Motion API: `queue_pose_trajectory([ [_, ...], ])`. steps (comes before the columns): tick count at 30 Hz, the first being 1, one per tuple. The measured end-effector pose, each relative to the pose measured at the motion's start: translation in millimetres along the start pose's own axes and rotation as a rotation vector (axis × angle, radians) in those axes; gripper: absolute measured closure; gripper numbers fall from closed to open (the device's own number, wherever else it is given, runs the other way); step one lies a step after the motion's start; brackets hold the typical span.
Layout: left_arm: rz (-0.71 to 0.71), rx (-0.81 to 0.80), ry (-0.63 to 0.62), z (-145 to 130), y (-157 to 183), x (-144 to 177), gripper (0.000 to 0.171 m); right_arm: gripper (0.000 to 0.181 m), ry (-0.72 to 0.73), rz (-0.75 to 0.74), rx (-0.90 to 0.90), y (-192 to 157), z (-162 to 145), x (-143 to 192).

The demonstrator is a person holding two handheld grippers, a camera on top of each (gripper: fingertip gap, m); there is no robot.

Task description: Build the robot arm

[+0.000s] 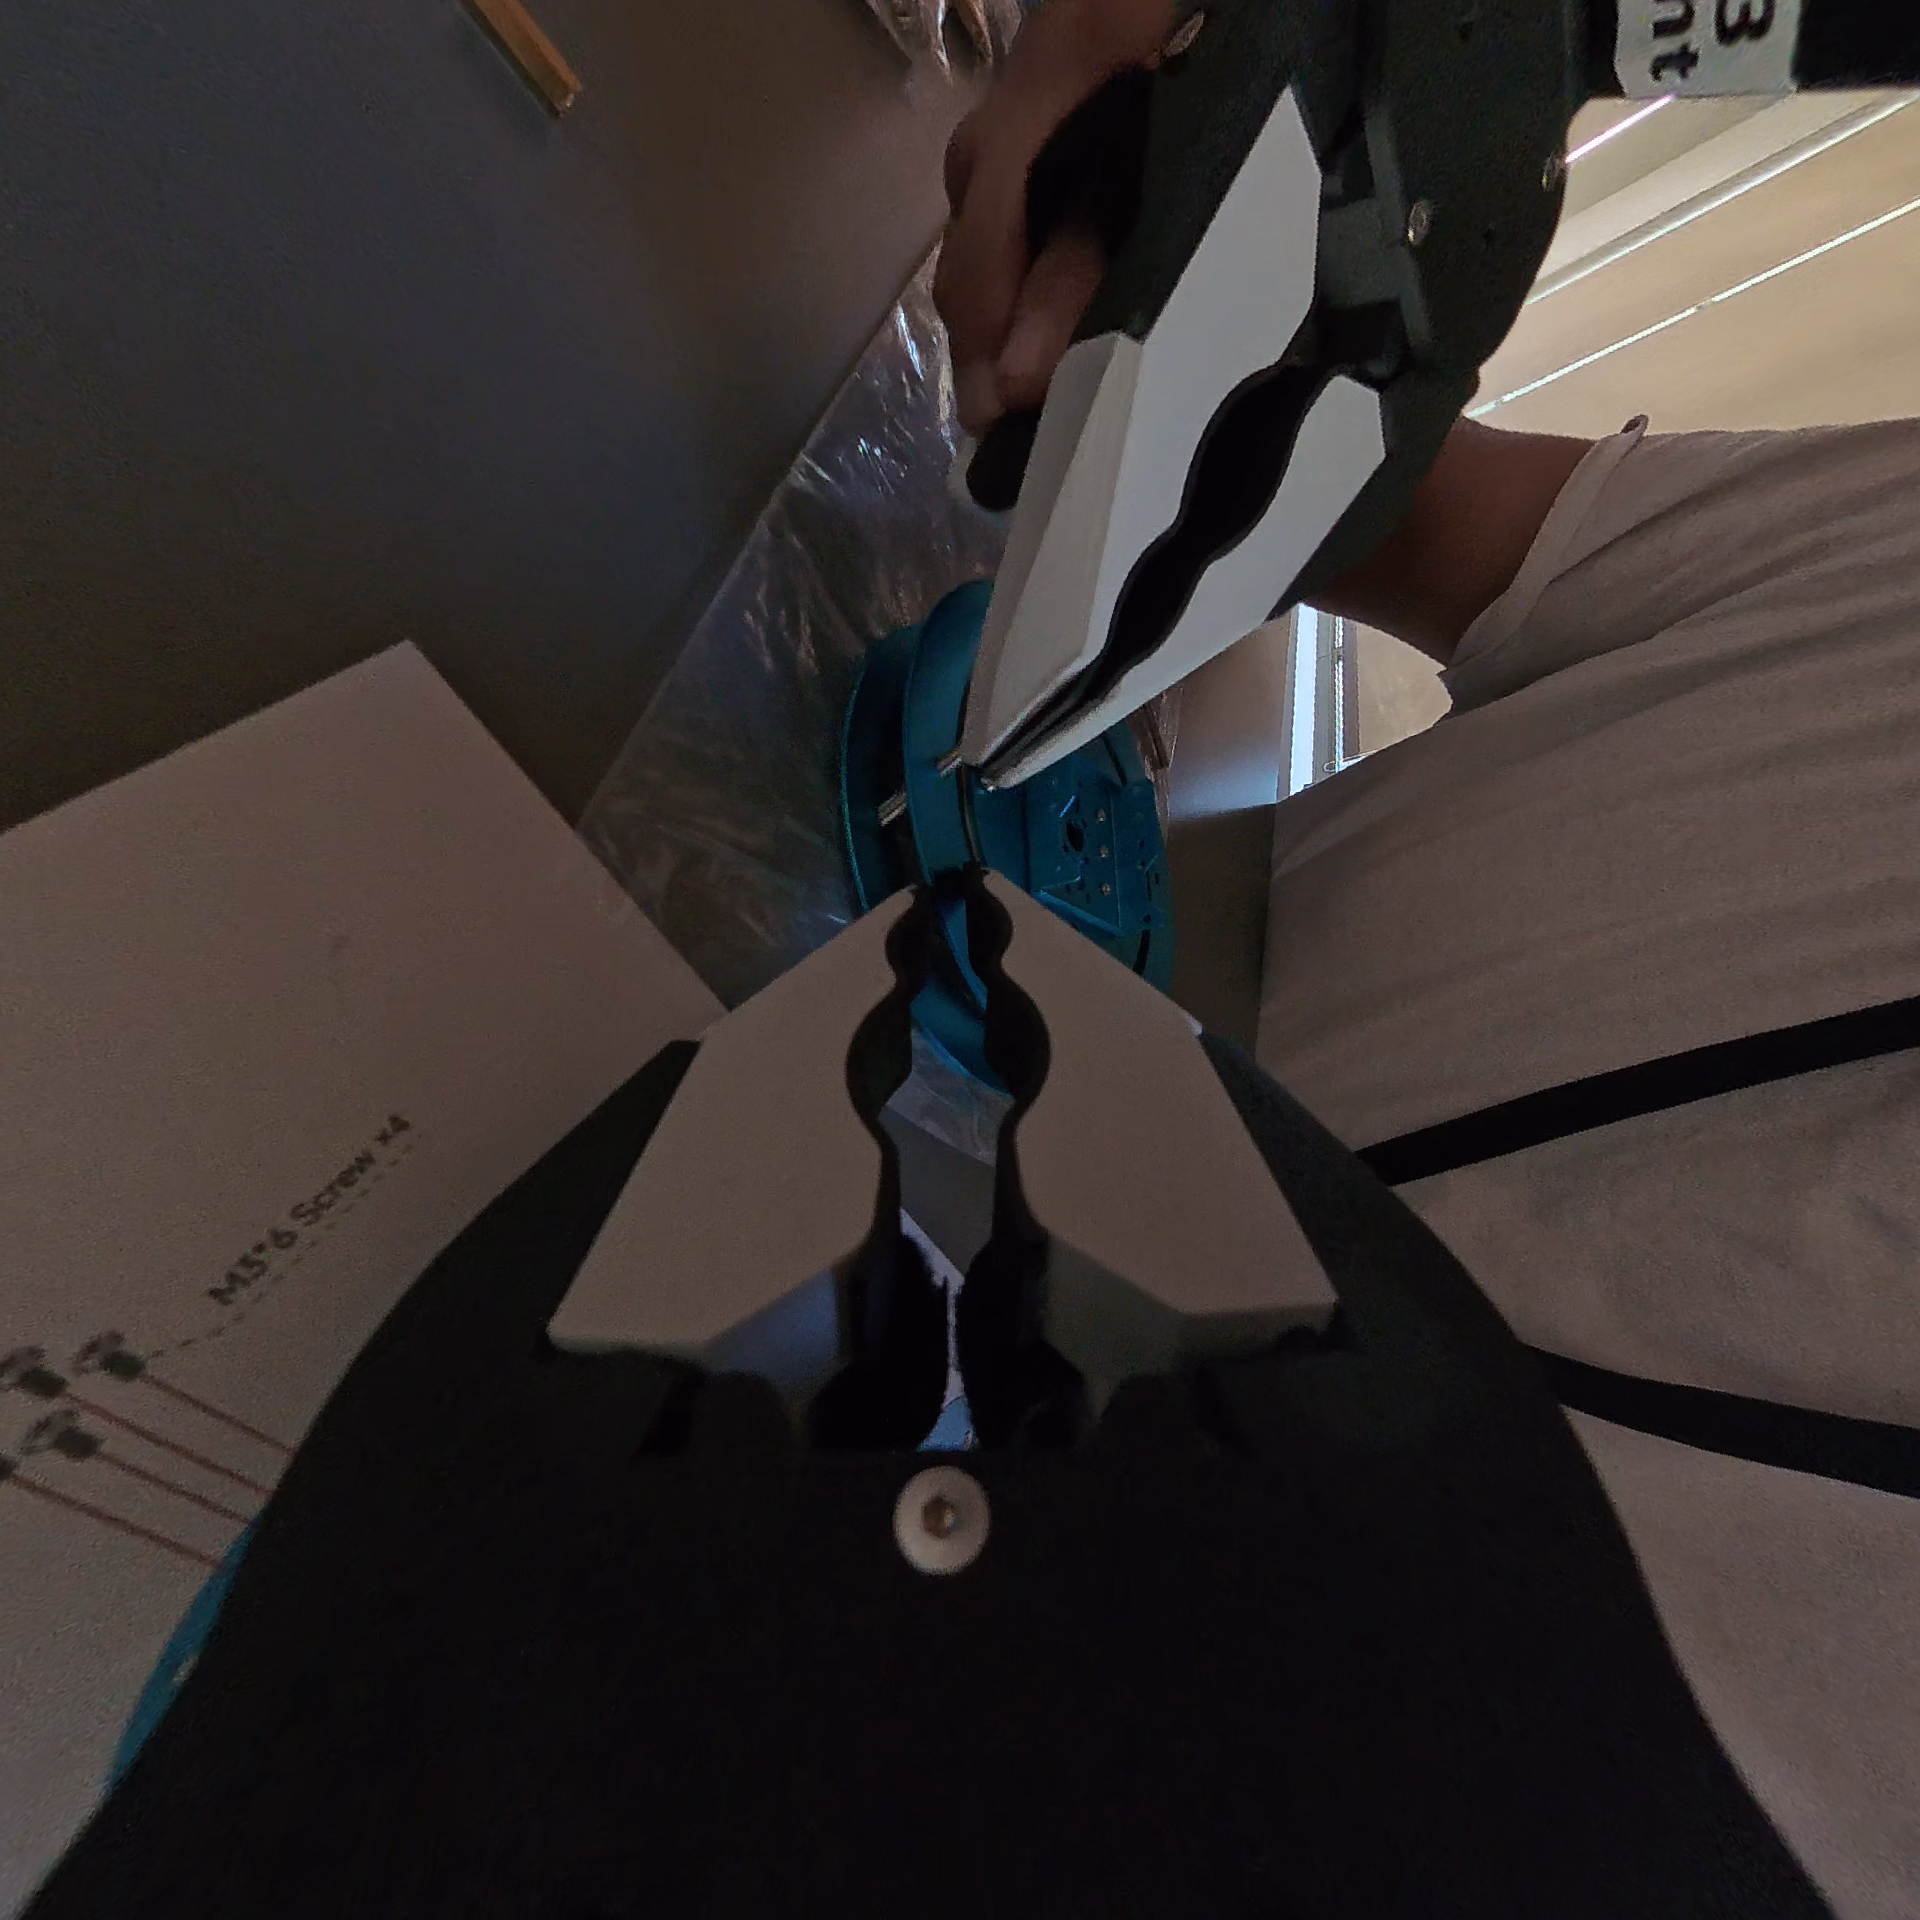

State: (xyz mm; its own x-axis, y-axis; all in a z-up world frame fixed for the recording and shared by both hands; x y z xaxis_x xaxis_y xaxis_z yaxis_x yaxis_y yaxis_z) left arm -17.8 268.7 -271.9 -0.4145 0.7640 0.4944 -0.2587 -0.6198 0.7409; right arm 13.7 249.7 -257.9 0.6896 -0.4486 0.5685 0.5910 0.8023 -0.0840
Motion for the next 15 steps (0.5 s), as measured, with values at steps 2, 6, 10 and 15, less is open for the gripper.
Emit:
queue_pose_trajectory([
  [2,0.000,0.000,0.001,0,0,0,0.166,0.181,0.018,0.011,0.003,0,0,1],
  [6,-0.003,0.002,0.000,0,0,0,0.166,0.181,0.098,-0.009,0.038,1,12,21],
  [10,-0.002,0.002,0.000,0,0,0,0.167,0.181,0.057,0.013,0.028,-2,3,17],
  [15,-0.002,0.002,0.001,0,0,0,0.166,0.181,0.017,-0.032,0.080,-2,0,10],
])
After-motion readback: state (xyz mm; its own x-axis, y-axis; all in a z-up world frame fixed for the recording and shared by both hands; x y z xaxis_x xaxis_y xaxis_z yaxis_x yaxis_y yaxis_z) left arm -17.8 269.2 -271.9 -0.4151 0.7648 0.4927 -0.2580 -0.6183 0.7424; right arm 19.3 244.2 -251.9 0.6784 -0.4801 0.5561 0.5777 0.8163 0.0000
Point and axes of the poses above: each gripper's, where its closed fingertips meet, x back along the fingers, z out of its top, y = z × x across the jaws, the point moved 2 cm from there along x, back along the fingers, and after that the axes turned 8 degrees about z, right-handed, at the moved point
